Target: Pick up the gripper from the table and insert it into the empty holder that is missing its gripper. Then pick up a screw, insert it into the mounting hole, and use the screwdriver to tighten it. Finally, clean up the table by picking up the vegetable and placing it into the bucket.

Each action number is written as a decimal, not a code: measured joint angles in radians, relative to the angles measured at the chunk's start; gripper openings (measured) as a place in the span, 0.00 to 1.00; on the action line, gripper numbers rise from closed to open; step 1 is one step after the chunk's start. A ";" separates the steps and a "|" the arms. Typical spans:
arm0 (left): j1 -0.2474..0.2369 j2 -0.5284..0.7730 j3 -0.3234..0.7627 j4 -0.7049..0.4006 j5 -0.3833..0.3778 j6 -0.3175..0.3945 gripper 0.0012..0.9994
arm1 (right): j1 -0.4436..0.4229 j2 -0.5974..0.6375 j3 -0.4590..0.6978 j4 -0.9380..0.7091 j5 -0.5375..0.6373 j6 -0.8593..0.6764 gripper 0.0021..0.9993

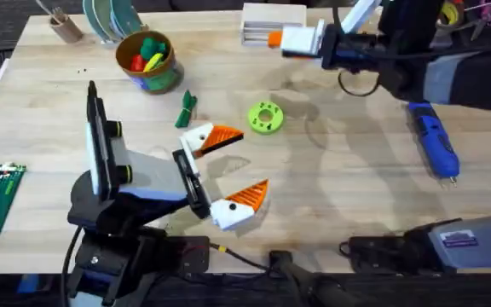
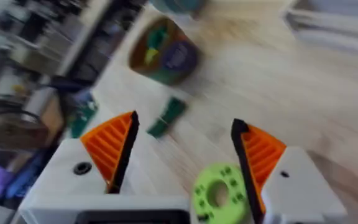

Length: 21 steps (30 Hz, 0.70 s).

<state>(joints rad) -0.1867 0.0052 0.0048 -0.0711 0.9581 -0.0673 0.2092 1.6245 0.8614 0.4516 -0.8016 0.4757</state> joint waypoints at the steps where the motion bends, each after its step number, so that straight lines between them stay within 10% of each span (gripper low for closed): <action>1: 0.000 0.000 0.000 0.000 0.000 0.000 0.99 | -0.001 -0.013 0.004 -0.073 0.023 -0.042 0.95; 21: 0.000 0.000 0.000 0.000 0.000 0.000 0.99 | 0.208 -0.285 0.046 -0.829 0.454 -0.606 0.95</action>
<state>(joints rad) -0.1867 0.0055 0.0048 -0.0711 0.9581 -0.0673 0.4174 1.3397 0.9077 -0.3771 -0.3473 -0.1300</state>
